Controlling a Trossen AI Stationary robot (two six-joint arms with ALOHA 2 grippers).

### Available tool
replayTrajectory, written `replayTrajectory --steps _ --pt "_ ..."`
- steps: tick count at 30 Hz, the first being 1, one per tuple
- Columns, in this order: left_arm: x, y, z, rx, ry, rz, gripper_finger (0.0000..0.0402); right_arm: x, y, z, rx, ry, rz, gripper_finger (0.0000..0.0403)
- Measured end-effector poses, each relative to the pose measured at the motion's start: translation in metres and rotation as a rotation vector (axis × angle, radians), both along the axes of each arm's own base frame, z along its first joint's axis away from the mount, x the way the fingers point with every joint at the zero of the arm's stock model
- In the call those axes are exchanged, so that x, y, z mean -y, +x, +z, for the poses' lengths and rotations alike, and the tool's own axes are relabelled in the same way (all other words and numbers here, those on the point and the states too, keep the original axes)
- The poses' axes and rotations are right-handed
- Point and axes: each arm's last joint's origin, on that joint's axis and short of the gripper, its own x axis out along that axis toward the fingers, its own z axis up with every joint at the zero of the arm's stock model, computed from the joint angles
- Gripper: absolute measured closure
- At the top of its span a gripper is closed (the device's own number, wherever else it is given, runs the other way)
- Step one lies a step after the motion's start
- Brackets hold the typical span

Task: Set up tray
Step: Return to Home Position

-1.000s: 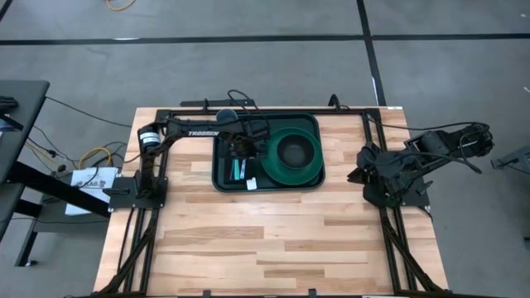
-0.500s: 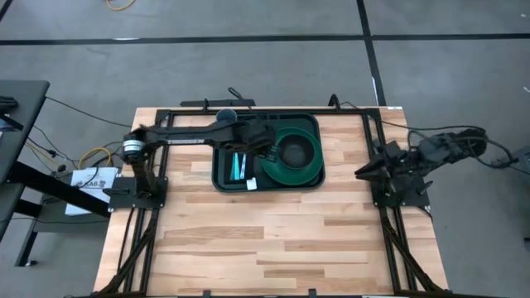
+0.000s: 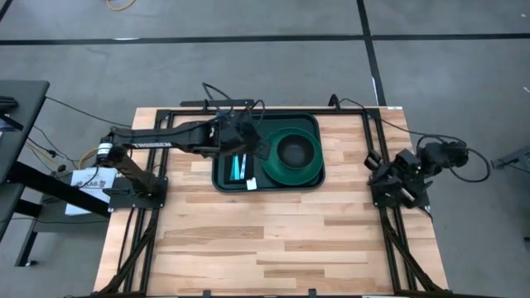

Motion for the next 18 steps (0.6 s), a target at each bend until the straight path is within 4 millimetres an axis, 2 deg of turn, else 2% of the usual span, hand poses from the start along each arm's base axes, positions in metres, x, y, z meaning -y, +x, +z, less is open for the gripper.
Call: replayTrajectory --steps 8,10,18 --pt "0.008 -0.015 0.015 0.074 -0.049 0.039 0.031 -0.006 0.004 -0.008 0.227 -0.06 0.08 0.0356" --pt "0.011 -0.018 0.018 0.093 -0.058 0.043 0.031 -0.008 0.009 -0.019 0.215 -0.067 0.081 0.0356" --pt "0.02 -0.026 0.022 0.1 -0.076 0.063 0.031 -0.011 0.014 -0.046 0.357 -0.016 0.097 0.0356"
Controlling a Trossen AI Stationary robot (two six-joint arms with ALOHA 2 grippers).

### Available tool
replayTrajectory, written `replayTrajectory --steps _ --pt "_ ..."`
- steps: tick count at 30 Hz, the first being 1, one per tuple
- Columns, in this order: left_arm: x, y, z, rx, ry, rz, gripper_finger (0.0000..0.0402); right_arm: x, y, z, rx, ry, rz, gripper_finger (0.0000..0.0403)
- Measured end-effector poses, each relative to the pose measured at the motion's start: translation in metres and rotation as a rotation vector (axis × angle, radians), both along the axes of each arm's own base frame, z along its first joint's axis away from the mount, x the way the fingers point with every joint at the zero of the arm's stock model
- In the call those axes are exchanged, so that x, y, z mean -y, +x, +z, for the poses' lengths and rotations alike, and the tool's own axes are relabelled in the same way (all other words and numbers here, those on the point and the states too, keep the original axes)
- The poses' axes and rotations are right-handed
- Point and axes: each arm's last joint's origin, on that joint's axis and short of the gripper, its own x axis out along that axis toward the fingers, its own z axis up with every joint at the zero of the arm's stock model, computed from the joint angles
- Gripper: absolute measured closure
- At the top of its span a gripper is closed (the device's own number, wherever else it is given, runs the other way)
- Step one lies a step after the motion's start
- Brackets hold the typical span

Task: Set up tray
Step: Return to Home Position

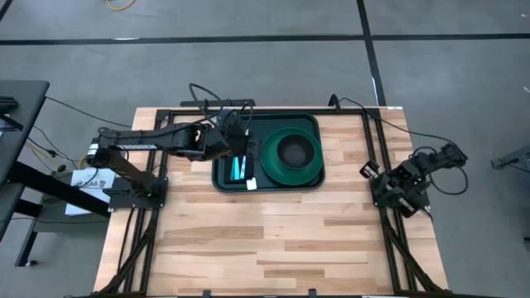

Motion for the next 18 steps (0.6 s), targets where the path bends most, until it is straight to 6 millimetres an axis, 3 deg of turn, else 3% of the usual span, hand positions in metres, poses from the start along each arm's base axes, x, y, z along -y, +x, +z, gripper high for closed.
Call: replayTrajectory --steps 11,18 --pt "0.006 -0.001 0.001 -0.008 0.027 -0.032 0.031 0.004 0.018 -0.031 -0.325 -0.086 -0.05 0.0356" --pt "0.012 -0.007 0.005 -0.004 0.029 -0.053 0.031 0.014 0.025 -0.049 -0.503 -0.128 -0.173 0.0356"
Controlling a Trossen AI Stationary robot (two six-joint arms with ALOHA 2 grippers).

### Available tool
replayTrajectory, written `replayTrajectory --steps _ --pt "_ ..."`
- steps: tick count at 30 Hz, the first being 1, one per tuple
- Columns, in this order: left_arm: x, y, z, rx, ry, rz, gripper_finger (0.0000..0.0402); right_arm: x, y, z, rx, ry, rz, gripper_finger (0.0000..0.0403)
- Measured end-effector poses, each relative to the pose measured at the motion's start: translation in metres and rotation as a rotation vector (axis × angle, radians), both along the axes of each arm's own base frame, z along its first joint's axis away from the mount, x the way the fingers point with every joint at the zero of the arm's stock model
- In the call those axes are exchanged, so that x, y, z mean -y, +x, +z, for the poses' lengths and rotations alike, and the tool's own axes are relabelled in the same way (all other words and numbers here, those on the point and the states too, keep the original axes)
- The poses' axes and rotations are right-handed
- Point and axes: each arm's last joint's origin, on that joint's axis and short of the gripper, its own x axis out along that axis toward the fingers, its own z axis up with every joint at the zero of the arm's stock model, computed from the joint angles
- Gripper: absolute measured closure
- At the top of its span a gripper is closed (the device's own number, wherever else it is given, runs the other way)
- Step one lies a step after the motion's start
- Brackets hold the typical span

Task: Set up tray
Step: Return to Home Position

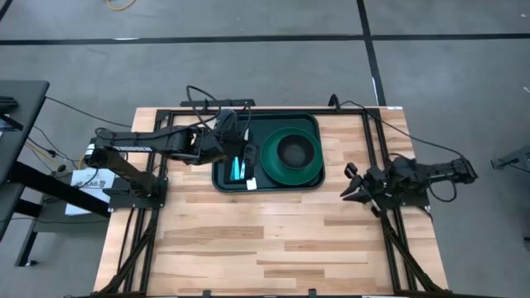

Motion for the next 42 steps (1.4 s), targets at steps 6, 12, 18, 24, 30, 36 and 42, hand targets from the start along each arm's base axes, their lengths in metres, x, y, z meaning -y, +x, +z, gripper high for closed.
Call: replayTrajectory --steps 6,12,18,24,30,36,42 --pt "0.004 -0.009 0.004 -0.016 0.009 -0.023 0.031 0.01 0.003 -0.008 -0.078 -0.011 -0.127 0.0356" --pt "0.009 -0.017 0.01 -0.019 0.07 -0.025 0.031 0.018 0.004 -0.009 -0.098 0.004 -0.294 0.0356" --pt "0.017 -0.026 0.017 -0.043 0.156 -0.094 0.031 0.02 0.005 -0.011 -0.134 0.075 -0.375 0.0356" --pt "0.023 -0.036 0.028 -0.034 0.25 -0.164 0.031 0.02 0.005 -0.012 -0.163 0.155 -0.368 0.0356" --pt "0.03 -0.067 0.049 -0.001 0.356 -0.301 0.031 0.02 0.005 -0.012 -0.163 0.155 -0.367 0.0356" --pt "0.035 -0.108 0.063 0.04 0.471 -0.38 0.031 0.02 0.005 -0.012 -0.162 0.156 -0.367 0.0356" --pt "0.035 -0.149 0.043 0.195 0.545 -0.469 0.031 0.02 0.005 -0.012 -0.162 0.156 -0.365 0.0356"
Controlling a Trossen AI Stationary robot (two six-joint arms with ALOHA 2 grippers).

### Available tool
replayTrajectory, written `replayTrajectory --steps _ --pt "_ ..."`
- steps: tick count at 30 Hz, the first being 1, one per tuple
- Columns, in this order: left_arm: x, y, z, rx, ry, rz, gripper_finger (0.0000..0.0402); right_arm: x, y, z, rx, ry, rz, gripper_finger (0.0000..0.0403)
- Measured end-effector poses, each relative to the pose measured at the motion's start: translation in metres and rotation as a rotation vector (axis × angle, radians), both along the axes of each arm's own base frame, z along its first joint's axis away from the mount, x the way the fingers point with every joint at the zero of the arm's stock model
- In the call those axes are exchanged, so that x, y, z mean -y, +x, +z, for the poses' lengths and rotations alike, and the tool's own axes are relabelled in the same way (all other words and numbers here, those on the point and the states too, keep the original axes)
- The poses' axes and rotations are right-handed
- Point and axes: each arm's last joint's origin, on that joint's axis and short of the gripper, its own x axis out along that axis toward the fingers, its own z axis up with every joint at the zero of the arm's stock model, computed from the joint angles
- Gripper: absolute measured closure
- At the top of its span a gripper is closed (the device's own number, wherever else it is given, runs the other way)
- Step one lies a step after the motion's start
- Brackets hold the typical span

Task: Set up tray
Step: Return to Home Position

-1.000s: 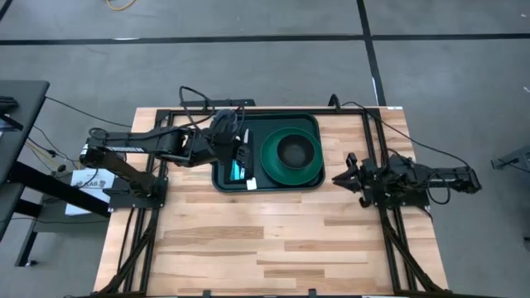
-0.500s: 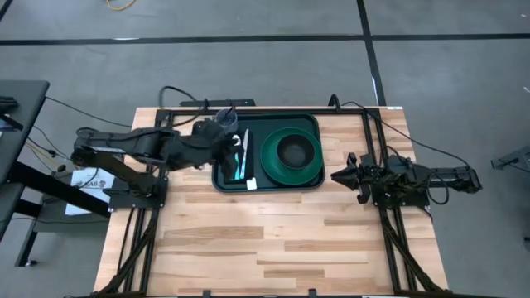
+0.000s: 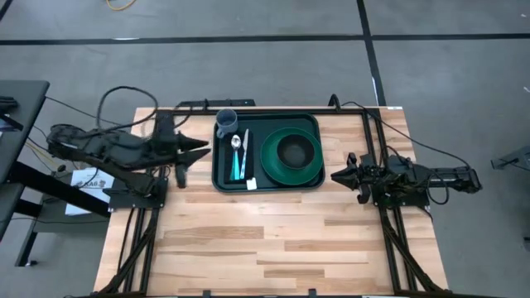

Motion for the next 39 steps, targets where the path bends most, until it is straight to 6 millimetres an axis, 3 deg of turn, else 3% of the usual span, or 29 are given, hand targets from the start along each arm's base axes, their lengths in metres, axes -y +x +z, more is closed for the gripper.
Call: replayTrajectory --steps 4,12,16,25,30,39 --pt "-0.003 -0.023 -0.026 0.131 0.011 -0.164 0.031 0.0 0.0 0.0 0.0 0.0 0.0 0.0356" --pt "-0.009 -0.049 -0.116 0.306 -0.025 -0.31 0.031 0.0 0.0 0.0 0.0 0.0 0.001 0.0356" --pt "-0.011 -0.059 -0.148 0.436 -0.052 -0.372 0.031 0.0 0.0 0.0 0.0 0.0 0.001 0.0356" --pt "-0.017 -0.075 -0.19 0.511 -0.016 -0.356 0.031 0.0 0.0 0.0 0.0 0.0 0.001 0.0356" --pt "-0.017 -0.073 -0.219 0.505 -0.026 -0.332 0.031 0.0 0.0 0.0 0.0 0.0 0.001 0.0356" --pt "-0.02 -0.064 -0.249 0.466 0.005 -0.272 0.031 0.0 0.0 0.0 0.0 0.0 0.001 0.0356"
